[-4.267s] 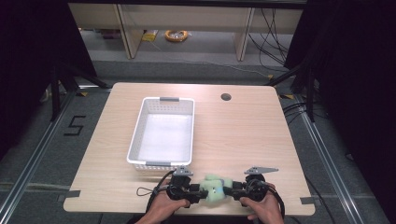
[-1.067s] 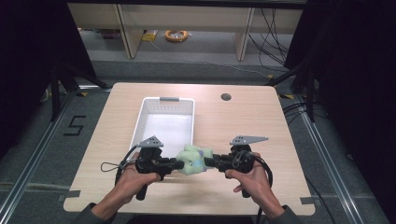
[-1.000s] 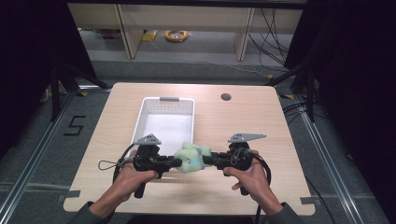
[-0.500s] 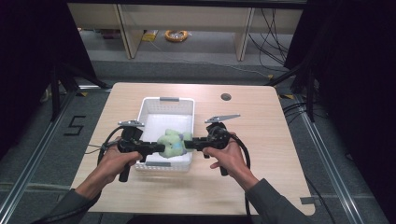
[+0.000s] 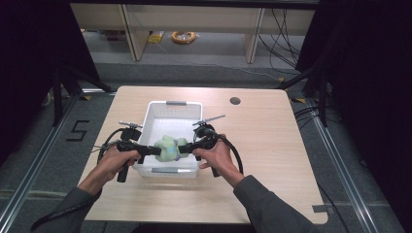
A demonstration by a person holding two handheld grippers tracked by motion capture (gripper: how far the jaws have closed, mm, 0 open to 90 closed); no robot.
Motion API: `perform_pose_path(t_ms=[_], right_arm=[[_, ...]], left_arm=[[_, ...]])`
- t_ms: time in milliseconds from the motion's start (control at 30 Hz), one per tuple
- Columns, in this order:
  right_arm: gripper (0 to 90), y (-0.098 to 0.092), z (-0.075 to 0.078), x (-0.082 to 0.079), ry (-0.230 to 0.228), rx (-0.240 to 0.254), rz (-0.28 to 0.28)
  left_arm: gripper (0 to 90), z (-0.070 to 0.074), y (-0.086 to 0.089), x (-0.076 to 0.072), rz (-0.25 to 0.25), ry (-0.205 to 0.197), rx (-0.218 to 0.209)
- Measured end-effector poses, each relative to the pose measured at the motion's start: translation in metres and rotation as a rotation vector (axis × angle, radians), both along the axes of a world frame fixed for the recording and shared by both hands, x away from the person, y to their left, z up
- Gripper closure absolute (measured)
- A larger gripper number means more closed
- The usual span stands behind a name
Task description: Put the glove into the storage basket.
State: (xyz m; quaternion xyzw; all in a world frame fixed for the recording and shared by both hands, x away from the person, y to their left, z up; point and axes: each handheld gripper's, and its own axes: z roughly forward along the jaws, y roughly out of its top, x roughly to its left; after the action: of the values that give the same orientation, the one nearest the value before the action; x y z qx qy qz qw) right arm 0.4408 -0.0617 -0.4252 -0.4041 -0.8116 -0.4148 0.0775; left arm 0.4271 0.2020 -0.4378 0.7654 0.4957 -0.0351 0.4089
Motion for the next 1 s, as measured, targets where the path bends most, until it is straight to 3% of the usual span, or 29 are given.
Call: perform_pose_path(t_ms=[200, 433, 467, 533, 1000], right_arm=[[72.9, 0.011, -0.013, 0.007, 0.016, -0.074, -0.01], [72.3, 0.02, -0.021, 0.01, 0.039, -0.133, -0.008], [72.2, 0.02, -0.023, 0.011, 0.035, -0.122, 0.027], [71.8, 0.023, -0.023, 0.01, 0.063, -0.138, 0.006], [64.1, 0.031, -0.026, 0.014, 0.047, -0.239, 0.042]], left_arm=[[76.7, -0.011, 0.0, 0.005, -0.003, 0.022, 0.05], [76.4, -0.018, -0.002, 0.005, -0.013, 0.031, 0.111], [76.3, -0.018, -0.003, 0.005, -0.011, 0.023, 0.126], [76.2, -0.019, -0.003, 0.006, -0.022, 0.027, 0.141], [74.7, -0.021, -0.006, 0.01, -0.059, 0.042, 0.236]])
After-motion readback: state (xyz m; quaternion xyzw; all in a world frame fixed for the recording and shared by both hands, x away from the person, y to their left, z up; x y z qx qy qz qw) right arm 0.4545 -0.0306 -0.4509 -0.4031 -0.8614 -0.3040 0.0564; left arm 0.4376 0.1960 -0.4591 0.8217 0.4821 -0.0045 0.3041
